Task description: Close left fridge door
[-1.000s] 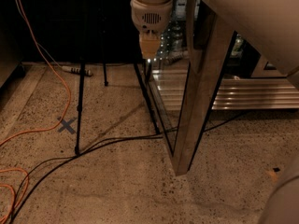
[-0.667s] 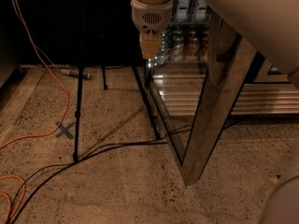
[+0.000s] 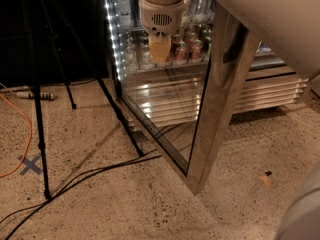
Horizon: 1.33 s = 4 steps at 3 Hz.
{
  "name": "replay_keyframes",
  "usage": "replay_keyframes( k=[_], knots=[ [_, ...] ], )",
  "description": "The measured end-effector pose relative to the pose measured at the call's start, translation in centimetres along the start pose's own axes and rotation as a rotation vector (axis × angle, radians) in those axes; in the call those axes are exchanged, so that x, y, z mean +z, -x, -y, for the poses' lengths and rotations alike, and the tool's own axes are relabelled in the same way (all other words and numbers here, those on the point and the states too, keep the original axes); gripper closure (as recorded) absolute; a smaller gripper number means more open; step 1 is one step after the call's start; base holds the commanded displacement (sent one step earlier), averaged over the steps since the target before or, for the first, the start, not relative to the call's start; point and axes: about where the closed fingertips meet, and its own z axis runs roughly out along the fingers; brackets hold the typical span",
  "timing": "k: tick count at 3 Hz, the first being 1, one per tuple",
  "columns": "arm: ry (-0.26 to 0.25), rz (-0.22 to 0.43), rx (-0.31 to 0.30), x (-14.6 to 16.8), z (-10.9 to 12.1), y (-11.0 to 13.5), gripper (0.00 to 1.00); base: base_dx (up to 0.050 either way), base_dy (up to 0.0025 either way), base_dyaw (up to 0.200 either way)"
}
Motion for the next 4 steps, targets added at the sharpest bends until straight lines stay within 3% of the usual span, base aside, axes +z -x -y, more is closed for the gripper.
replay_keyframes(
  k=[1, 2, 3, 4],
  knots=[
    [0.0, 0.0, 0.0, 0.0, 0.0, 0.0, 1.0, 0.046, 0.00003, -0.001],
    [0.0, 0.0, 0.0, 0.0, 0.0, 0.0, 1.0, 0.0, -0.0001, -0.187],
    [0.0, 0.0, 0.0, 0.0, 0.0, 0.0, 1.0, 0.039, 0.00249, 0.125],
    [0.0, 0.0, 0.0, 0.0, 0.0, 0.0, 1.0, 0.028, -0.00233, -0.164]
  ],
)
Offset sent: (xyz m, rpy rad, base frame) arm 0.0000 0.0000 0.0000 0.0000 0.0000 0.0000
